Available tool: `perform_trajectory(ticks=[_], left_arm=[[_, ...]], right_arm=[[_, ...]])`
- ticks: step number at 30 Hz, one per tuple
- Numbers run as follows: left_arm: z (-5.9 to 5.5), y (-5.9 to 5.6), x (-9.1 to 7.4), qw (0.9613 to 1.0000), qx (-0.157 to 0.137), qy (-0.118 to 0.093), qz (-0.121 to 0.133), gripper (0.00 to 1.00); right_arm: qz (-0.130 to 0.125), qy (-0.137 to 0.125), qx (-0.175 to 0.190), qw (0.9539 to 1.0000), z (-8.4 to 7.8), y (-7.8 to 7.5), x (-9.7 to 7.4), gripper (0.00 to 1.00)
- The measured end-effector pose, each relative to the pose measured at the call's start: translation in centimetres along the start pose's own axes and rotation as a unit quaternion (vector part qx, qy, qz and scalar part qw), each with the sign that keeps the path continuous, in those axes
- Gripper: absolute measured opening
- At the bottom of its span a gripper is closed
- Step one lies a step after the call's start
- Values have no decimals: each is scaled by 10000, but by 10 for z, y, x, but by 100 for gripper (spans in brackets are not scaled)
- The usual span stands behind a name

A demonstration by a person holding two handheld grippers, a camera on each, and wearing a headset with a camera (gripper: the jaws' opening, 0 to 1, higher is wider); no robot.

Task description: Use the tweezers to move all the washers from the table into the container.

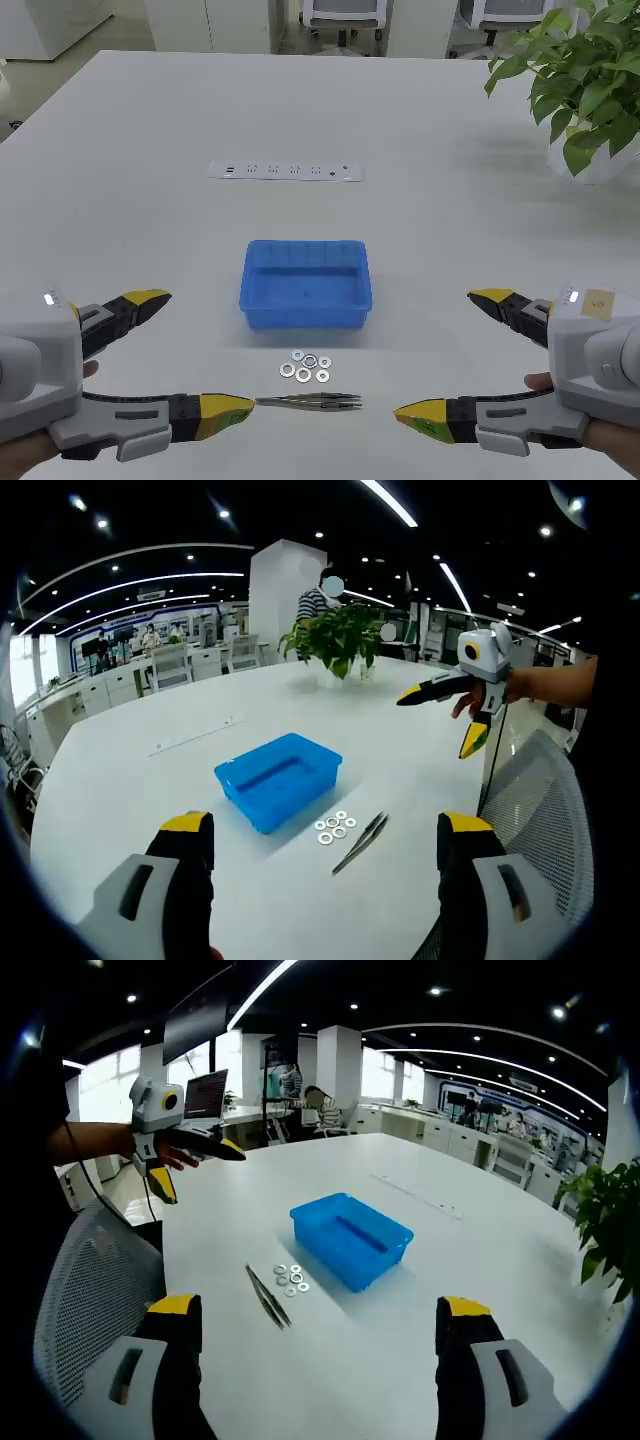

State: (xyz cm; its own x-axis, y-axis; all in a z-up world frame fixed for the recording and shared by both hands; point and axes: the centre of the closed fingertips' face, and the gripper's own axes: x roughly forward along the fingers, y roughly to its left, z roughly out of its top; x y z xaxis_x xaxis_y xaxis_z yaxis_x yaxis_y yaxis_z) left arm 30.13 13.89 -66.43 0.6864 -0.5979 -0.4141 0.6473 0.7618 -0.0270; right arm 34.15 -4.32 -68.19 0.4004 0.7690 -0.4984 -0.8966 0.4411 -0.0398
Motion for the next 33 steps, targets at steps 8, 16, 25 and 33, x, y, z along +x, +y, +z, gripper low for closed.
perform_trajectory(ticks=[8,16,25,33], left_arm=[[1,0,0,10000,13,-13,-1,99],[1,0,0,10000,21,-12,-10,98],[1,-1,1,10000,32,-11,-22,98],[0,-3,1,10000,34,8,-35,98]], right_arm=[[-7,3,-10,10000,0,0,0,100],[-4,-3,-21,10000,1,0,-1,100],[-10,5,-25,10000,1,-1,-1,100],[-9,7,-28,10000,0,-1,-2,100]])
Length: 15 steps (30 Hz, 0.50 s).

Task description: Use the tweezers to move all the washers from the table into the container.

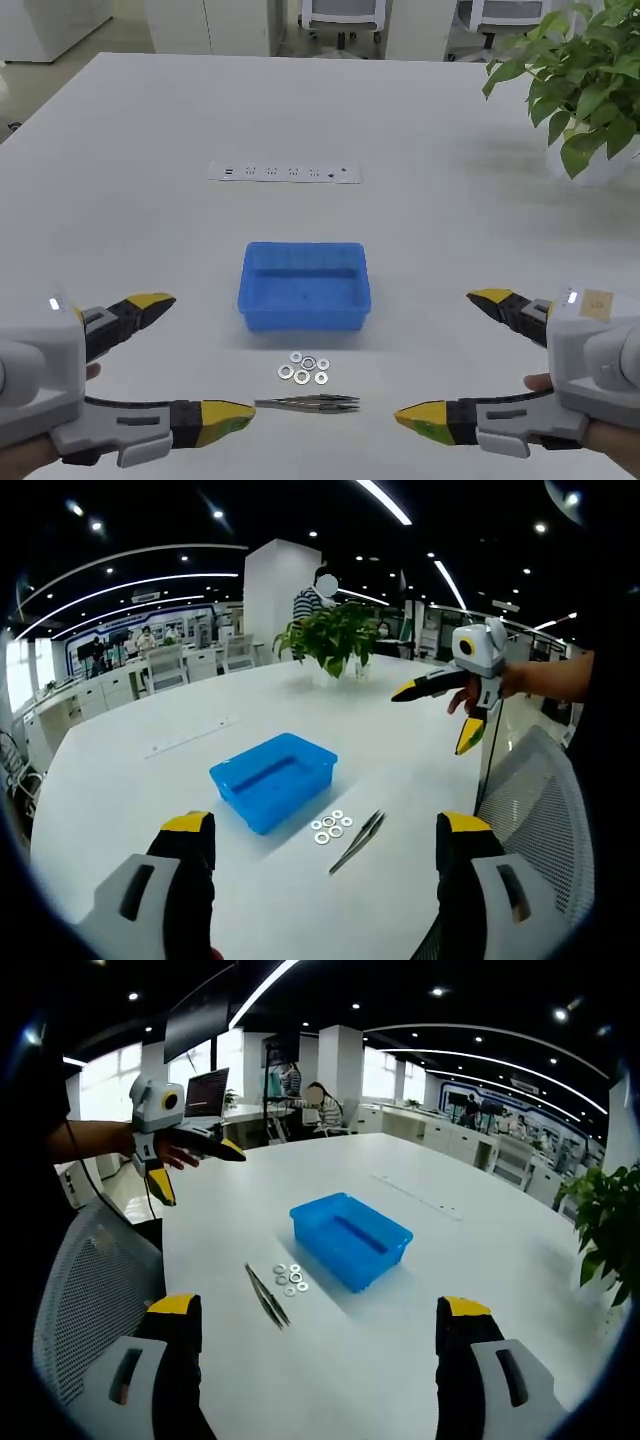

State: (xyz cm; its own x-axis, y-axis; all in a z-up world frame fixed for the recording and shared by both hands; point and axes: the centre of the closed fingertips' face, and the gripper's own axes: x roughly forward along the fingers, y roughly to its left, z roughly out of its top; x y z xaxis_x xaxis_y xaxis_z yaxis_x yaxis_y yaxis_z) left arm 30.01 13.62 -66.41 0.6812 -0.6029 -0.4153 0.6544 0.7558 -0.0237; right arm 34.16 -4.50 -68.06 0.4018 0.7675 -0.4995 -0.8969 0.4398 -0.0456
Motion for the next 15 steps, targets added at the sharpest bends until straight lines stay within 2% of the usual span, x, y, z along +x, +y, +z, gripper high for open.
perform_trajectory(ticks=[15], left_arm=[[-1,0,-1,10000,13,-9,-6,97]], right_arm=[[-5,-1,-12,10000,0,0,0,99]])
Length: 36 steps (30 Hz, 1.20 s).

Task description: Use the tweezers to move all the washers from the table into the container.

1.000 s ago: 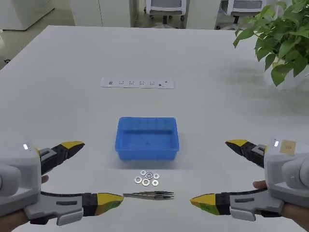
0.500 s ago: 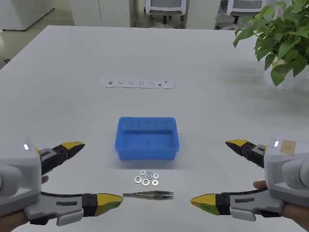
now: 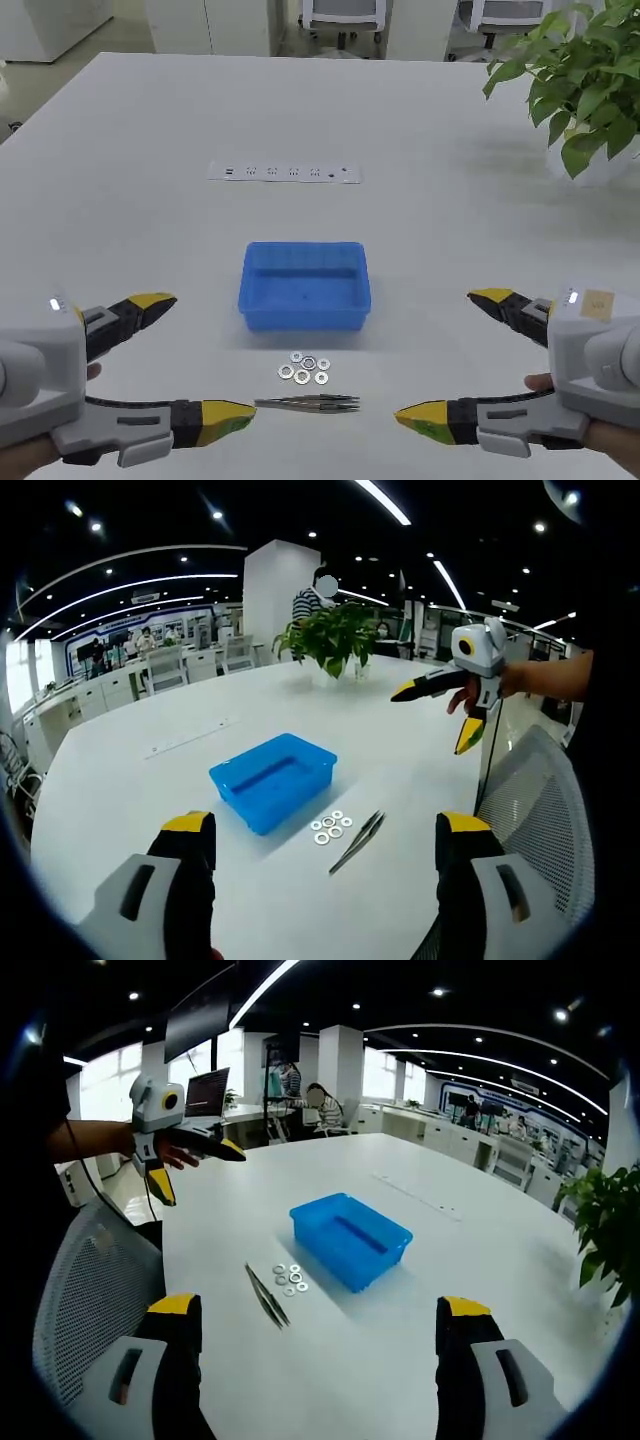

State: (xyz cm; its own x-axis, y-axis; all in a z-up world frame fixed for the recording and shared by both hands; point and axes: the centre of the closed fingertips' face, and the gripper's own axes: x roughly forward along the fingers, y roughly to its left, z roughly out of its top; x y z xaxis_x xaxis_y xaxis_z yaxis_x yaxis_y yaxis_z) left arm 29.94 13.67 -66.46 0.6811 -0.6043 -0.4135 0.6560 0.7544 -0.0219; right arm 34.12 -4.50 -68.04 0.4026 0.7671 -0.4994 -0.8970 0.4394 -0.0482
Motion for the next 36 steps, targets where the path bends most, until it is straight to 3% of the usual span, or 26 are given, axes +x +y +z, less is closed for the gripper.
perform_trajectory(ticks=[36], left_arm=[[2,-1,1,10000,78,16,-35,96]], right_arm=[[-20,-6,-36,10000,0,-4,-4,98]])
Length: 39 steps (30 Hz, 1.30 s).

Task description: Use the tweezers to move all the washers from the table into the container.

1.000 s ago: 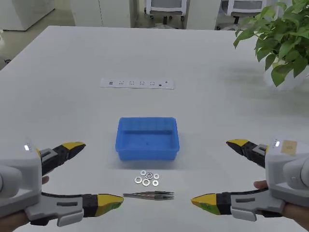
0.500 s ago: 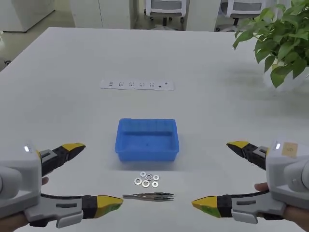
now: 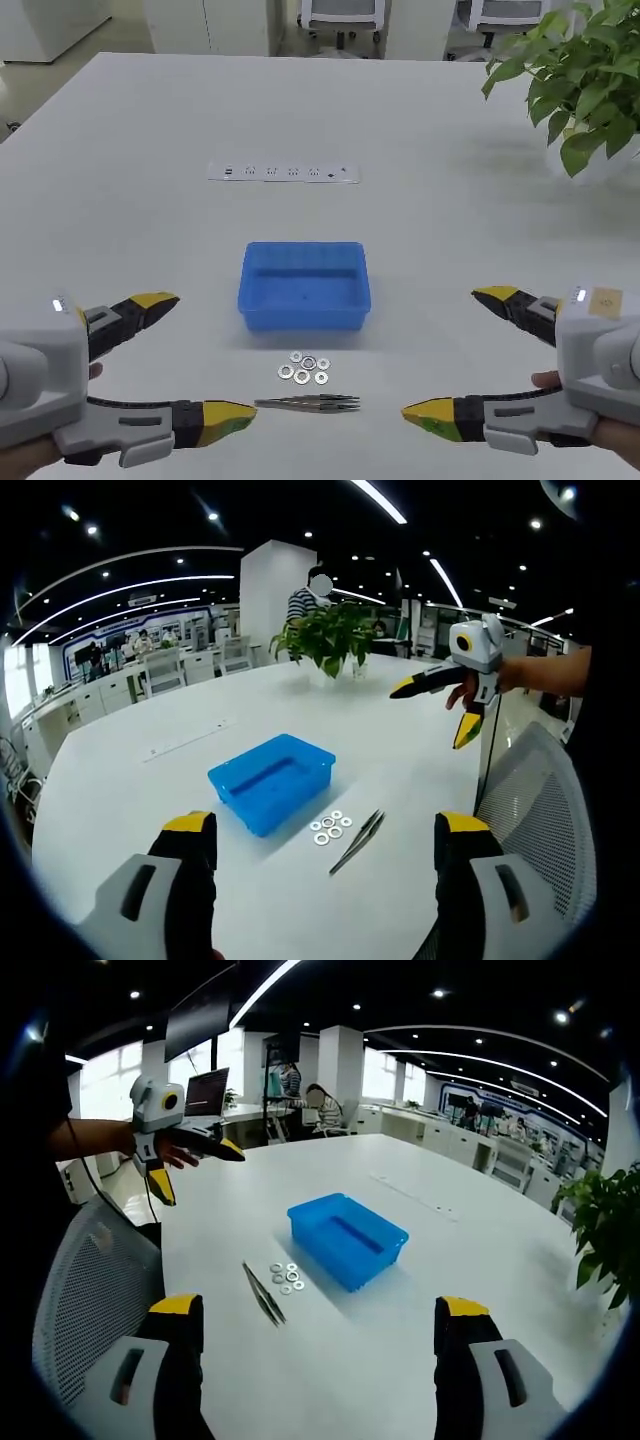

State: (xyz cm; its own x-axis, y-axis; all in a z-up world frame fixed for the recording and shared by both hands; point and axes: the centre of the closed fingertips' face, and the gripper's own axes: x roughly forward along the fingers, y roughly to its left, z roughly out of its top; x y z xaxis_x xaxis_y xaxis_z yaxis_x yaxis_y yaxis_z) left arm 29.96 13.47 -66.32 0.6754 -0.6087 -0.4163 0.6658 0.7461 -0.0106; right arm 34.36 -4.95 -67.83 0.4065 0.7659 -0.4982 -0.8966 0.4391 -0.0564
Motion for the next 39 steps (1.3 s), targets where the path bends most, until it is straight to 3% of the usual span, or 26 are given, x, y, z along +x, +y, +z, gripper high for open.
perform_trajectory(ticks=[23,39], left_arm=[[-13,-10,16,9976,397,430,-362,82],[-30,-13,30,9917,706,772,-753,66]], right_arm=[[319,42,-384,9987,1,0,7,86],[853,298,-895,9919,-11,9,24,73]])
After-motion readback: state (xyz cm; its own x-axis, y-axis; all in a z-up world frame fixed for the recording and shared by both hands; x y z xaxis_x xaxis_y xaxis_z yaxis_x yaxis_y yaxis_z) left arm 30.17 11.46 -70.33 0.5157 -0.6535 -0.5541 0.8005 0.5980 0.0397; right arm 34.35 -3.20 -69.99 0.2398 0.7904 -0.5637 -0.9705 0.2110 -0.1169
